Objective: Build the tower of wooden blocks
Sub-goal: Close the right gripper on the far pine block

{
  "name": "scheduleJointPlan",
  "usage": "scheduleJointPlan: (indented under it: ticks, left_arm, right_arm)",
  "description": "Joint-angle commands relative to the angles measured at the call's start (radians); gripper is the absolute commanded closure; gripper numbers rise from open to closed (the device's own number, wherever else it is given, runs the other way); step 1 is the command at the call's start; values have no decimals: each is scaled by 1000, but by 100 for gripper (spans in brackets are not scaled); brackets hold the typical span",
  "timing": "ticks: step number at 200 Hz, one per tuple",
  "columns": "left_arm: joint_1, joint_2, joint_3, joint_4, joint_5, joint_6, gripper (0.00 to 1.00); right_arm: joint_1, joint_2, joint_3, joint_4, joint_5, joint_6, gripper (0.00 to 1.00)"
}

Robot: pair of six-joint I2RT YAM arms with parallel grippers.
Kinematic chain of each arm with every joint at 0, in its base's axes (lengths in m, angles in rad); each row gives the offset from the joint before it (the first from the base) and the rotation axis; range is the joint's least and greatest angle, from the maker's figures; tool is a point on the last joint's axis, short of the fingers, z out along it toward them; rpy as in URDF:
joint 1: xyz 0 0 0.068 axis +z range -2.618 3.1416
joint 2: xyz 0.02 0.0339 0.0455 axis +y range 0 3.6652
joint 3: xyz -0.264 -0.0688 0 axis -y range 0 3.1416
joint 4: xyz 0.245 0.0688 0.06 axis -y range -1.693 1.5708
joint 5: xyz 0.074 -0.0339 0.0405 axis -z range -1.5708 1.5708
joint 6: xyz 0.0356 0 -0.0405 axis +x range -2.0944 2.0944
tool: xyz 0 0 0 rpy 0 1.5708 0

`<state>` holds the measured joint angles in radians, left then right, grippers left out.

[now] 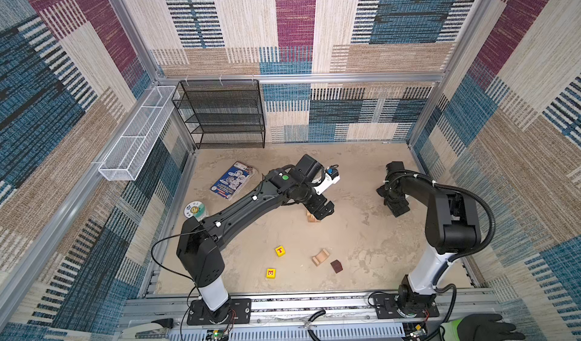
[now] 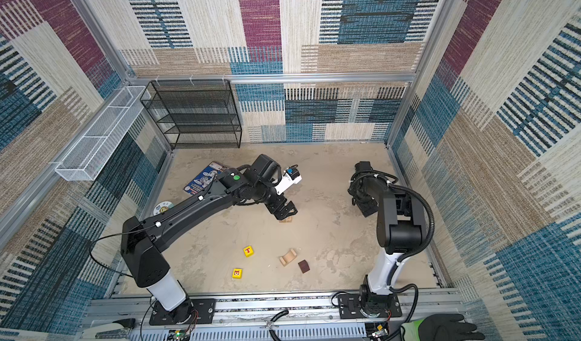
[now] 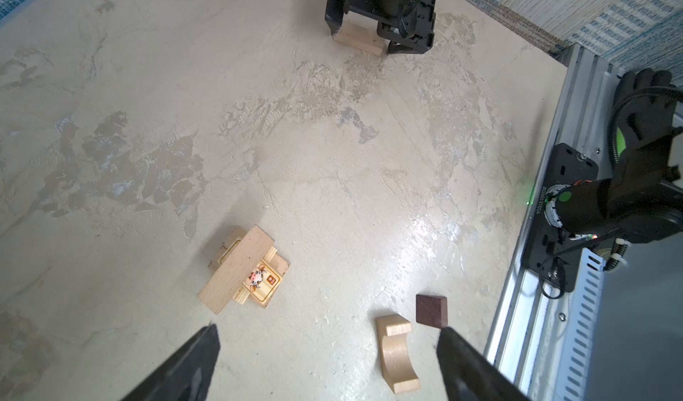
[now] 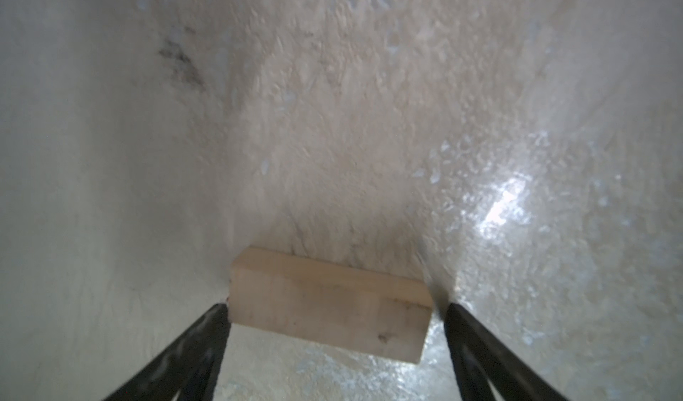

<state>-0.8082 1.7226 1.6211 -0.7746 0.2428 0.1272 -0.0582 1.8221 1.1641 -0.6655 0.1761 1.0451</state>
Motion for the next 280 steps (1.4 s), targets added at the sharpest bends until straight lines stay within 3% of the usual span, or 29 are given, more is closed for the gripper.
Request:
scheduleJointPlan:
  ticks: [1, 61, 89, 106, 280]
  left_arm:
    - [-2, 2, 1, 0, 7, 11, 3]
    - [-3, 2, 2, 0, 3, 10, 3]
    - [-3, 6, 2, 0, 4, 8, 3]
    - [-4, 6, 2, 0, 4, 10, 3]
    - [-14, 3, 5, -3, -8, 6, 3]
  right_arm:
    - [0, 5, -3, 17, 4, -1, 11]
    - [0, 1, -12, 21, -31, -23, 17]
    - [0, 2, -15, 9, -32, -36, 7]
    - [1, -1, -18, 6, -28, -42, 6]
    - [1, -59, -72, 30, 1, -105, 37]
